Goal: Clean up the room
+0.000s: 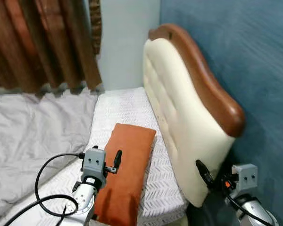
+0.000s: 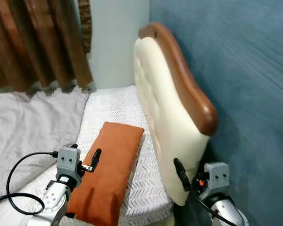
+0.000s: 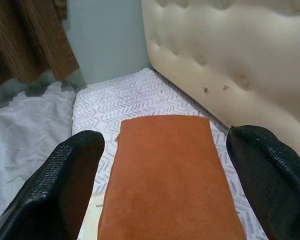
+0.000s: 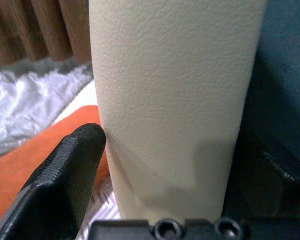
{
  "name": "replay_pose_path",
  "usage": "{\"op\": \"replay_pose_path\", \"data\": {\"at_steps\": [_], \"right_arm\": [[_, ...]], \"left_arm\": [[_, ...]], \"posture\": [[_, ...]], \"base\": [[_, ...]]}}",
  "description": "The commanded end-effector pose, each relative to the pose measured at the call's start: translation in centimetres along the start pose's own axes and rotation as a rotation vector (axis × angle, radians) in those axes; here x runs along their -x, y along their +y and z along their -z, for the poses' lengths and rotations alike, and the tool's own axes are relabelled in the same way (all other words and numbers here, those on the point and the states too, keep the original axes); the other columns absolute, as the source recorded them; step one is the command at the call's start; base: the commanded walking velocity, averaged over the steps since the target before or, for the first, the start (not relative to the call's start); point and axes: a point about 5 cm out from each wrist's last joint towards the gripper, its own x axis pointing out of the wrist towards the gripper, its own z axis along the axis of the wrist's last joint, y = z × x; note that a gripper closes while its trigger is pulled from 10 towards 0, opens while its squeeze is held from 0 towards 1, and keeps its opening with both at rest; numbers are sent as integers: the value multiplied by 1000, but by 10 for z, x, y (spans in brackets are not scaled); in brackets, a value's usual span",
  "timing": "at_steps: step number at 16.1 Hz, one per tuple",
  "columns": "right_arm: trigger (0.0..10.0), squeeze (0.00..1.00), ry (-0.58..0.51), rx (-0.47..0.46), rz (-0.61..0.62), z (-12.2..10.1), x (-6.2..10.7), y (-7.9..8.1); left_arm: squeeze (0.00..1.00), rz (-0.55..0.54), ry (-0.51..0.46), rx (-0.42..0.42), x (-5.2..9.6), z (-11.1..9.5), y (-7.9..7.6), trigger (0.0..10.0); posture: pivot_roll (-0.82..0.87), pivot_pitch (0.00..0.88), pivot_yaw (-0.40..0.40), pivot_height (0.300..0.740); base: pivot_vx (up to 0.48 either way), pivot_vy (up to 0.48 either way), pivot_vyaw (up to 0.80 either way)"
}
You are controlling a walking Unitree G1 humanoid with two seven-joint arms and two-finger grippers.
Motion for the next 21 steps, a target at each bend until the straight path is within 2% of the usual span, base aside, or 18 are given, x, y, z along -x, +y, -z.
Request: {"op": "replay_pose_path", "data": {"at_steps": [1,2,3,4,5,6,7,8,9,10,11,12,13,14,17,21], "right_arm": [[10000,0,84,-26,-153,15,-6,29],[10000,0,179,114,-19,23,8,7],[10000,0,226,164,26,28,16,-1],[10000,0,370,197,105,49,52,-19],[10000,0,471,199,123,64,83,-27],[10000,0,506,193,130,69,97,-30],[10000,0,546,187,124,73,118,-31],[10000,0,560,183,119,73,124,-31],[10000,0,556,192,111,72,122,-30],[10000,0,491,139,102,66,111,-28],[10000,0,418,59,-9,56,96,-15],[10000,0,375,0,-104,48,89,-6],[10000,0,365,-39,-179,43,85,0],[10000,0,400,-79,-281,42,84,6],[10000,0,416,-118,-329,41,77,1],[10000,0,418,-146,-400,40,68,12]], "left_arm": [[0,19,0,-20,-4,-3,-3,10000],[0,28,0,-21,-5,-3,-5,10000],[0,31,-1,-21,-5,-3,-5,10000],[0,33,3,-23,-4,-2,-5,10000],[0,33,9,-26,-2,0,-4,10000],[0,33,11,-28,-2,0,-3,10000],[0,38,20,-32,0,3,-4,10000],[0,42,29,-34,0,5,-5,10000],[0,48,32,-31,-1,5,-7,10000],[0,54,31,-29,-3,5,-9,10000],[0,56,33,-23,-3,6,-9,10000],[0,57,35,-16,-4,6,-10,10000],[0,65,34,-19,-4,6,-12,10000],[0,77,35,-19,-4,6,-14,10000],[0,74,31,-16,-4,6,-14,10000],[0,61,35,-20,-4,7,-10,10000]], "posture": [[-46,0,17,740],[-53,0,14,740],[-54,0,13,740],[-62,0,7,740],[-62,0,7,740],[-62,0,7,740],[-79,0,3,740],[-93,0,6,740],[-102,0,9,740],[-109,0,11,740],[-116,0,18,740],[-116,0,18,740],[-117,0,19,740],[-117,0,19,740],[-107,0,14,740],[-98,0,15,740]], "base": [[0,0,0],[0,0,0],[0,0,0],[0,0,0],[0,0,0],[0,0,0],[0,0,0],[0,0,0],[0,0,0],[0,0,0],[0,0,469],[0,0,469],[0,0,663],[0,0,613],[0,0,552],[0,0,523]]}}
